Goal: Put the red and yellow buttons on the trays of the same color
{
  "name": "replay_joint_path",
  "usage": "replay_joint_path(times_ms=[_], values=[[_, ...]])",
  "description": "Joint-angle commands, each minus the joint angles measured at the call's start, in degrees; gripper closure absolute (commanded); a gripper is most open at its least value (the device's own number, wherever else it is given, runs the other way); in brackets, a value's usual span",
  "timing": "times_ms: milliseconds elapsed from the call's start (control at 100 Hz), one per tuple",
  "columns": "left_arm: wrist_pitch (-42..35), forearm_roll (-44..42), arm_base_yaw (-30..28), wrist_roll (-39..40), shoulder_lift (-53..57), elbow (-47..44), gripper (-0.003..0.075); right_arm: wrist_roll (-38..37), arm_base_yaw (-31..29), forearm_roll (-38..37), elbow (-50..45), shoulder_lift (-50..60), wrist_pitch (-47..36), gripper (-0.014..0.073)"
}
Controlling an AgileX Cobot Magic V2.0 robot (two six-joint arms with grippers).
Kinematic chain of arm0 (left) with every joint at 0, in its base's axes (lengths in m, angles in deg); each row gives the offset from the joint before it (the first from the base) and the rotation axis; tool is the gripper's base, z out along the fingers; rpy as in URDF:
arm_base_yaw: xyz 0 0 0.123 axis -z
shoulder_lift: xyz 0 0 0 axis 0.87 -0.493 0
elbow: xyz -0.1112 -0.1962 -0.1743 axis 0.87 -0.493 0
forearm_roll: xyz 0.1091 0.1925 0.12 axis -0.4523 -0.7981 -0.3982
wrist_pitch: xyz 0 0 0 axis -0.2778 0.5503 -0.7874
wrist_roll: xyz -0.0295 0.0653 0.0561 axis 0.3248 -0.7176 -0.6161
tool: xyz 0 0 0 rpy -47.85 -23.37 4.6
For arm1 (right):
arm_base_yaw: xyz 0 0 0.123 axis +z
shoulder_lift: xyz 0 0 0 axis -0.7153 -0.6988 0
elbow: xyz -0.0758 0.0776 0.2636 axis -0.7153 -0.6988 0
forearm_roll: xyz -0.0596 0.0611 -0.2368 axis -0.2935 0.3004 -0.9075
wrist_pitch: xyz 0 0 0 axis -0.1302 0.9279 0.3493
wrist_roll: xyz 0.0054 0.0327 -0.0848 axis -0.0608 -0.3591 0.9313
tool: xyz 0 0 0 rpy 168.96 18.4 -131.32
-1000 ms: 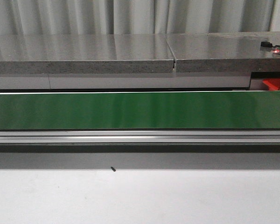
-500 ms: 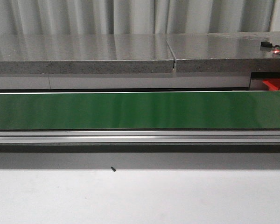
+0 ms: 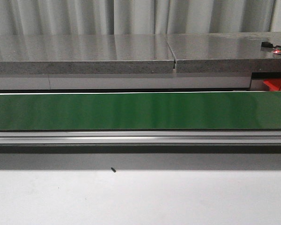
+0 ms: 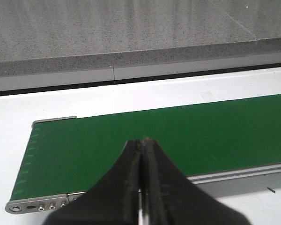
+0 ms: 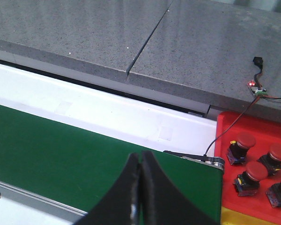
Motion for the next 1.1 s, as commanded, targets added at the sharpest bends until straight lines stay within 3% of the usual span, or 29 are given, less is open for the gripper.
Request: replay_joint_path(times_ms=[0, 800, 1090], values=[[-4.2, 0.9, 0.4, 0.3, -0.4, 1.6, 0.0741, 0.6, 0.0, 0.5, 1.3, 0.2, -3.8, 0.0663], [-4.2, 0.9, 0.4, 0.3, -0.4, 1.6, 0.0741, 0.5, 0.0, -1.1, 1.0, 0.2, -5.9, 0.0663], [-4.2, 0.9, 0.4, 0.3, -0.4, 1.6, 0.0741, -15.6, 0.1, -16.8, -13.5, 10.7, -19.0, 0.0663]])
